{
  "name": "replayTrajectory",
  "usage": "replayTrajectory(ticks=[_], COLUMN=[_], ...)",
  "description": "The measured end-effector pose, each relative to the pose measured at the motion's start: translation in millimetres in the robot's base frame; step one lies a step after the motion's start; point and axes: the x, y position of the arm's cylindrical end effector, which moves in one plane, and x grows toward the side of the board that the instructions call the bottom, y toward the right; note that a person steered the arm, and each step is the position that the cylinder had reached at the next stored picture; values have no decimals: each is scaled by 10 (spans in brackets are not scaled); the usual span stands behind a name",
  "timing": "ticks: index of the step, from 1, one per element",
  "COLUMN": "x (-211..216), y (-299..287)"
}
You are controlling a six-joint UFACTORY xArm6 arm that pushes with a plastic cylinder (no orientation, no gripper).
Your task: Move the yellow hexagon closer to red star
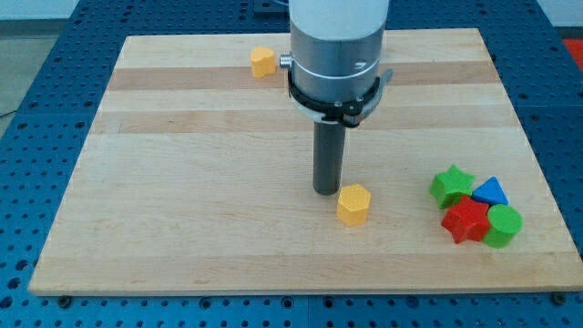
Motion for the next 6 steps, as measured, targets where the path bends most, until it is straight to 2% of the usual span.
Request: replayTrajectory(ticks=[2, 4, 6], x=[129, 258, 350], y=[684, -105, 397])
